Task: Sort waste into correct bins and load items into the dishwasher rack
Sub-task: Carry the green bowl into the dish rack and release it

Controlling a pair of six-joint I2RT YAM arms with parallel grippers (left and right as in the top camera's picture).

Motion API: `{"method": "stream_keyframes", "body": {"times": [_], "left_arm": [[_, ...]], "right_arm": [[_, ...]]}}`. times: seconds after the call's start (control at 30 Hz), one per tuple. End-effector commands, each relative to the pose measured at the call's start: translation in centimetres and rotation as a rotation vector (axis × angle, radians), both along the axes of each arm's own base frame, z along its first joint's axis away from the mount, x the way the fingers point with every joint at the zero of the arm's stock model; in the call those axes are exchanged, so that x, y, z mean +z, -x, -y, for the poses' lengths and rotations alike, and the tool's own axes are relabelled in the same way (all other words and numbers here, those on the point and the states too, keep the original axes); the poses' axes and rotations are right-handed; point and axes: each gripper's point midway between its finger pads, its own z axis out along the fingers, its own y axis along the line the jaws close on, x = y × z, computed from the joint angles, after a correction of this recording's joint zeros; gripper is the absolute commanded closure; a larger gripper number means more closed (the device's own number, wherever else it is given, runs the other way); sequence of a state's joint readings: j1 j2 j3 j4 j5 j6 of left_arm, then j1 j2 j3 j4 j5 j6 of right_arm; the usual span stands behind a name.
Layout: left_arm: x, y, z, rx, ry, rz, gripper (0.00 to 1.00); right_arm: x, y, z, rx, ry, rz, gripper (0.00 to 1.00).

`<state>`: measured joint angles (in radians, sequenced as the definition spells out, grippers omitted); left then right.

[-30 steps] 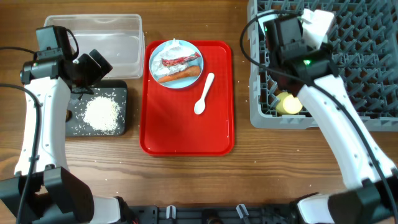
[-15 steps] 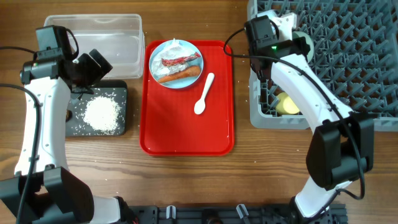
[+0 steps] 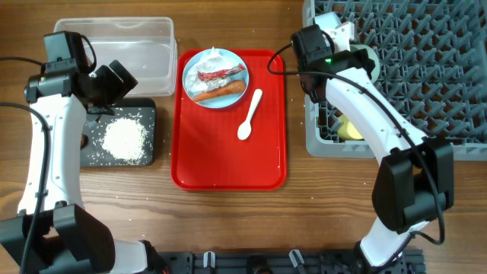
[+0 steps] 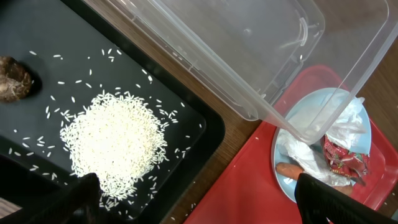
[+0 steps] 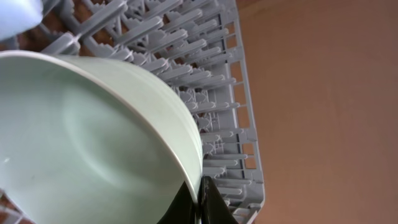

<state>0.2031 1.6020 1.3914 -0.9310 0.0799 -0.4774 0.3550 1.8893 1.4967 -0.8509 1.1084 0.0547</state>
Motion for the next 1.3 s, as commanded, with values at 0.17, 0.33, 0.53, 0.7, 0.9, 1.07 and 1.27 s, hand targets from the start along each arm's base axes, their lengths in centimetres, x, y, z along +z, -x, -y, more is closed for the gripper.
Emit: {"method": "stream_keyframes", "body": {"times": [0.17,0.33,0.53,0.7,0.9,1.07,1.27], "left_arm": [[1.2,-0.2,0.0,0.009,0.006,0.034,0.0],[1.2,-0.2,0.0,0.009,0.006,0.034,0.0],[1.2,-0.2,0.0,0.009,0.006,0.034,0.0],[1.2,-0.2,0.0,0.009,0.005,0.034,0.0],[1.2,-0.2,0.6,-0.022,0.028,0.034,0.0],[2.1,-0.8,4.2,-0.288,0.13,0.109,0.0],[6.1,-2.2,8.7,-0.523,0.182,0.262,0.01]], "right_arm": [[-4.5,1.2,-6.6,0.176,-0.182,-0.174,0.71],[-5.2,2.0,-8.3,0.218,-0.21,-0.218,0.36],[-5.5,1.8,-9.2,0.238,-0.271,-0.217,0.16],[0.1,-0.5,-11.4,0.299,-0.4,-0.045,0.0],[5.3,1.7,-22.3,0.705,-0.979,-0.115,0.0],[6.1,2.4,-24.7,0.794,-1.093,-0.138,0.0],[8.2,0.7,-21.0,0.686,-1.185,-0.023,0.0]]}}
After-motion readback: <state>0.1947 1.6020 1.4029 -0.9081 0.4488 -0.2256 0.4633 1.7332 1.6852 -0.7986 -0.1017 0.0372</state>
